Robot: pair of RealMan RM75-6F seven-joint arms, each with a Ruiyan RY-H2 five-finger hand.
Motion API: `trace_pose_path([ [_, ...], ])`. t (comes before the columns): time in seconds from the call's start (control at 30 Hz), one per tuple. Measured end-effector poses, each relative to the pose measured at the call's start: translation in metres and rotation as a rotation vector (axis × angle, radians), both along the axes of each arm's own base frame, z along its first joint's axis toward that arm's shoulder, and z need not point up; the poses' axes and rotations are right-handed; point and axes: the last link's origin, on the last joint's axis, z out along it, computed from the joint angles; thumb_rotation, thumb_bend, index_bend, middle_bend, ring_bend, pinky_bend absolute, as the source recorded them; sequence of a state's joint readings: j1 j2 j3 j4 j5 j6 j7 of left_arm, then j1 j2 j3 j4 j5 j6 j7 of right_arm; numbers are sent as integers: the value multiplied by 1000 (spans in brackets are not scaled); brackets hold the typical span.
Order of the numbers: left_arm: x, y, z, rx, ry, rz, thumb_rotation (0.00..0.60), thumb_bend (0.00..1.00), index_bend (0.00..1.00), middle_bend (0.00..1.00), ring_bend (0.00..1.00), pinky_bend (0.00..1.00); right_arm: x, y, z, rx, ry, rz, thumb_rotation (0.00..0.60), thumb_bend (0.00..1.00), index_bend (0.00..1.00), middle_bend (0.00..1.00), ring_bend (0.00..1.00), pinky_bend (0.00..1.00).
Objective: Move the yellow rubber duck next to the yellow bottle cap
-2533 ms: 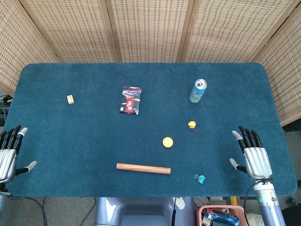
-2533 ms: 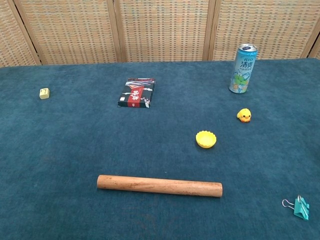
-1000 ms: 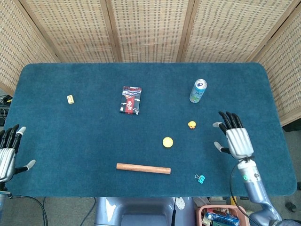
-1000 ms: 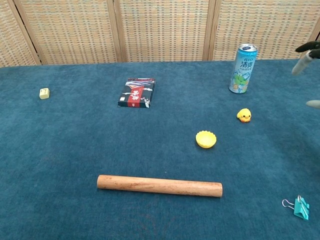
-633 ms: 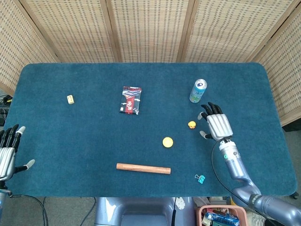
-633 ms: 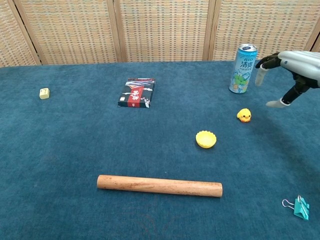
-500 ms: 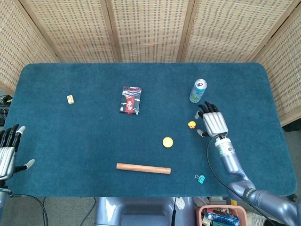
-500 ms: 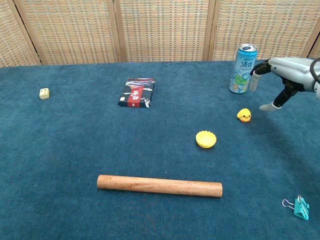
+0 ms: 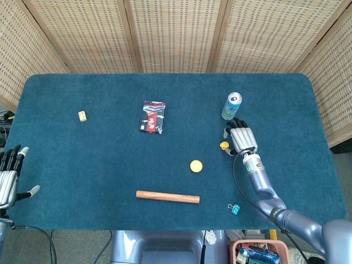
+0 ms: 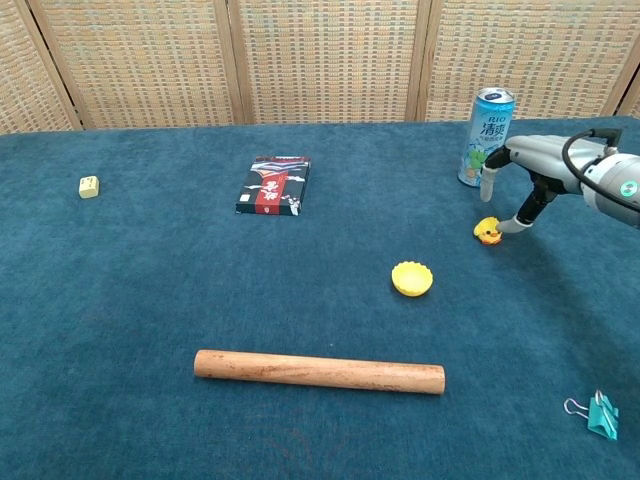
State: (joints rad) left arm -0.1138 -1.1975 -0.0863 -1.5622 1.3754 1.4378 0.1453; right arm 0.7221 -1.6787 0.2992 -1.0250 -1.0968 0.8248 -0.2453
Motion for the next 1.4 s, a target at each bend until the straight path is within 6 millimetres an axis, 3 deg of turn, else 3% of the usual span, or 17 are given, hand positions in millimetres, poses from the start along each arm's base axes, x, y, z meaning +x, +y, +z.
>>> trace_pose_path([
  [1.03,3,-2,-1,-1,-8,-21,600,116,0,0,0,0,-3,-4,-18,38,22,-33,600,202,445,174,0,104],
  [1.4,3,-2,0,-3,-14,-24,600,117,0,0,0,0,-7,-8,-22,39,44,-45,600,202,517,206,0,104],
])
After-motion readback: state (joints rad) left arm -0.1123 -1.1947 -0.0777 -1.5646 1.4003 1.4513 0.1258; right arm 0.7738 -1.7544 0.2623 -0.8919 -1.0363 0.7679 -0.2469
